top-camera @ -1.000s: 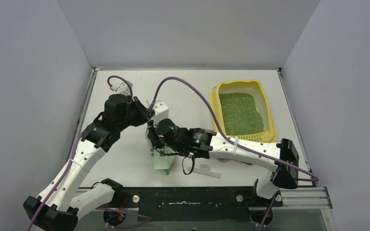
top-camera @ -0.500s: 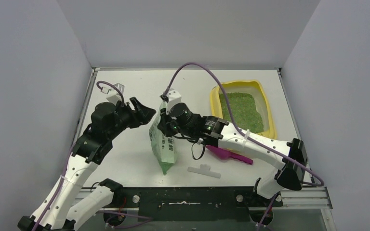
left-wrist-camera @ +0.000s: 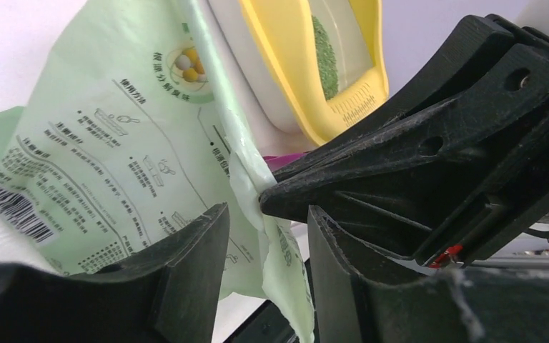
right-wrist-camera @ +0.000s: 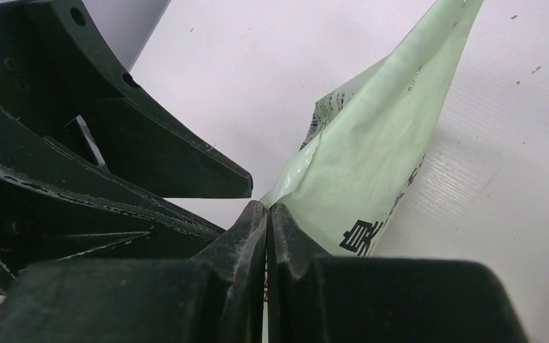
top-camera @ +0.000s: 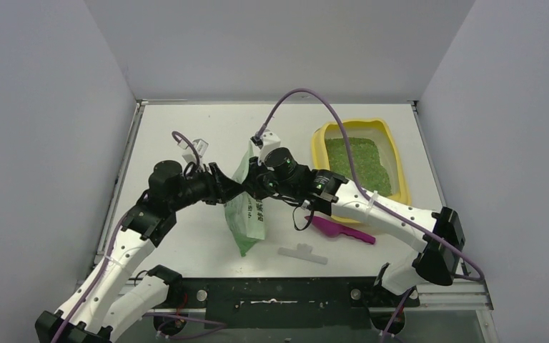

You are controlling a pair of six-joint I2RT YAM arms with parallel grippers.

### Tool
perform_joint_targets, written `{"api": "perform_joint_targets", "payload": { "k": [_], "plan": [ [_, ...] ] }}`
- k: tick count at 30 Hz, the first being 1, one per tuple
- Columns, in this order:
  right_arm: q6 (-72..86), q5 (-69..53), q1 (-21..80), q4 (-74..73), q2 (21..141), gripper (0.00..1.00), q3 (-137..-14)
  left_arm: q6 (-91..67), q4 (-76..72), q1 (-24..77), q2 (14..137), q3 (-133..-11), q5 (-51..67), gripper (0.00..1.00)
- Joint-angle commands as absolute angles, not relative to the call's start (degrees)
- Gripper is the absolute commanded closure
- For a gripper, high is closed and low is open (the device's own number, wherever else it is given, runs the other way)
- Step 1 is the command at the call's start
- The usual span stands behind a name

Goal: Fill the litter box with clean litter
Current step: Open the cat litter bag at the center of the board.

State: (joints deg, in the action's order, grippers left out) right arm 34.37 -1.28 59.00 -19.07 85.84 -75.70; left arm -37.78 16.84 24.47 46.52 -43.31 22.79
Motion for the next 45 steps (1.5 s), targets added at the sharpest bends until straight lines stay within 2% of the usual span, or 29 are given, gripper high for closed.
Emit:
{"api": "perform_joint_targets", "payload": {
  "k": [1, 7, 13, 18, 26, 32, 34, 37, 38, 45],
  "plan": [
    [35.86, -2.35, 59.10, -12.02, 80.93, 1.00, -76.39, -38.11, 9.42, 24.48, 48.28, -42.99, 29.95, 0.60],
    [36.24, -1.12, 58.71, -12.10, 79.78, 1.00, -75.53, -38.31, 9.63, 24.52, 47.69, -41.89, 28.83, 0.65],
    [36.65, -0.18, 58.21, -13.18, 79.09, 1.00, -74.96, -36.74, 15.07, 24.48, 43.84, -40.46, 26.40, 0.60],
    [37.36, -0.18, 58.18, -12.60, 78.59, 1.00, -74.16, -38.65, 12.85, 24.43, 42.36, -38.04, 28.62, 0.58],
    [37.29, -0.24, 58.21, -12.83, 78.32, 1.00, -74.72, -37.26, 12.67, 25.36, 47.52, -41.00, 31.85, 0.60],
    [37.05, -0.63, 58.23, -13.15, 78.45, 1.00, -75.41, -32.68, 19.95, 31.80, 51.43, -46.09, 25.49, 0.63],
    [36.95, -0.62, 58.22, -13.48, 78.53, 1.00, -75.73, -31.59, 21.67, 34.38, 52.50, -47.52, 22.40, 0.73],
    [36.48, -0.21, 58.18, -14.18, 78.14, 1.00, -76.04, -31.20, 26.63, 36.67, 52.55, -49.24, 12.97, 0.97],
    [36.17, 1.09, 58.23, -14.73, 77.73, 1.00, -76.09, -31.27, 28.74, 36.81, 52.12, -49.71, 8.97, 1.00],
    [31.10, 14.42, 58.18, -26.52, 75.60, 1.00, -77.46, -27.33, 42.78, 36.91, 47.82, -57.21, -14.67, 1.00]
  ]
}}
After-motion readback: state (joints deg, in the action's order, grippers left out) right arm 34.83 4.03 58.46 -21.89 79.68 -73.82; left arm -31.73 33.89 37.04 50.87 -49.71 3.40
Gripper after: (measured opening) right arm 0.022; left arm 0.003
